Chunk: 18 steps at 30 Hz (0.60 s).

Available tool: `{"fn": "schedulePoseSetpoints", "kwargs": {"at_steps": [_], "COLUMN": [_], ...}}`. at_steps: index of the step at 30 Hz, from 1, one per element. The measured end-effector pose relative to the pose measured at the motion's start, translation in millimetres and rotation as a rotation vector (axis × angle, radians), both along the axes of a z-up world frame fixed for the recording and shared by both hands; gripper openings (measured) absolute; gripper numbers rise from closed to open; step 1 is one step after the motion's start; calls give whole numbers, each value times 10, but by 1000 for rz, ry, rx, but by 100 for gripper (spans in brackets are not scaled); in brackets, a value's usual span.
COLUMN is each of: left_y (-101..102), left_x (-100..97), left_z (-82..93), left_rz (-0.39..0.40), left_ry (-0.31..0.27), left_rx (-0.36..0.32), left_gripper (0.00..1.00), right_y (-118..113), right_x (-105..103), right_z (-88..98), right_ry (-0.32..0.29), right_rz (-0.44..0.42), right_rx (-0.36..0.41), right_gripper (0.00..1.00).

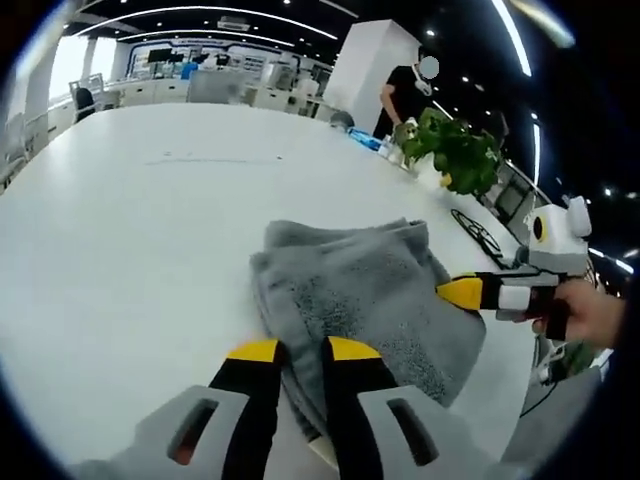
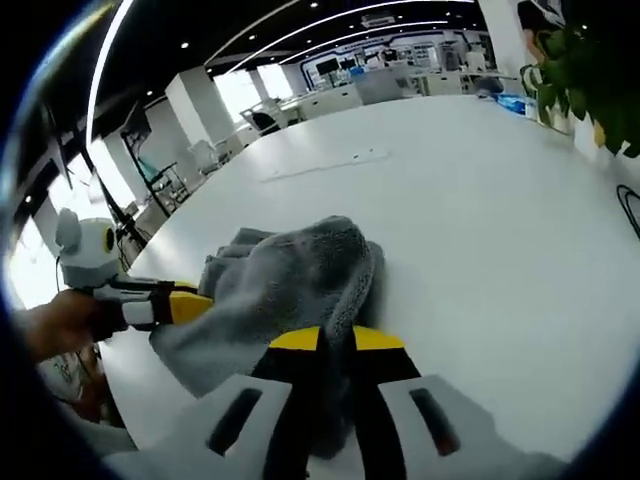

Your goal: Fold the towel on the table until its edges align and the towel forms a compact rectangular stack.

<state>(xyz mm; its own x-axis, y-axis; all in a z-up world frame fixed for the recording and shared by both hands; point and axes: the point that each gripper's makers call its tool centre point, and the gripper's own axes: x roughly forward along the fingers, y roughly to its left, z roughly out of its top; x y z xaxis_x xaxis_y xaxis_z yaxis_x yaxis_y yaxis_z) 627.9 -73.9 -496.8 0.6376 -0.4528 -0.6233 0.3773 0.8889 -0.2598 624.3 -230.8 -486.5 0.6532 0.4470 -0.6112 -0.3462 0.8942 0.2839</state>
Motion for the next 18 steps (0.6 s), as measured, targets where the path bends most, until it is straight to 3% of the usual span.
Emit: {"fn": "schedulePoseSetpoints", "kwargs": {"at_steps": [5,8,18], "left_y": [16,8,38], "left_x": [-23,-62,-174], "left_z": [134,272,730], "left_rz": [4,7,15], "left_ry": [-32,-59,-186], "left_rx": [-12,-27,-23], "left_gripper": [30,38,55], "right_y": [-30,-22,-61], "right_x": [-2,-27,-237], "right_z": [70,188,598], "right_ry": [-4,-27,-100], "right_rz": [3,0,32], "right_rx": [22,70,99], "right_gripper": [11,16,24]}}
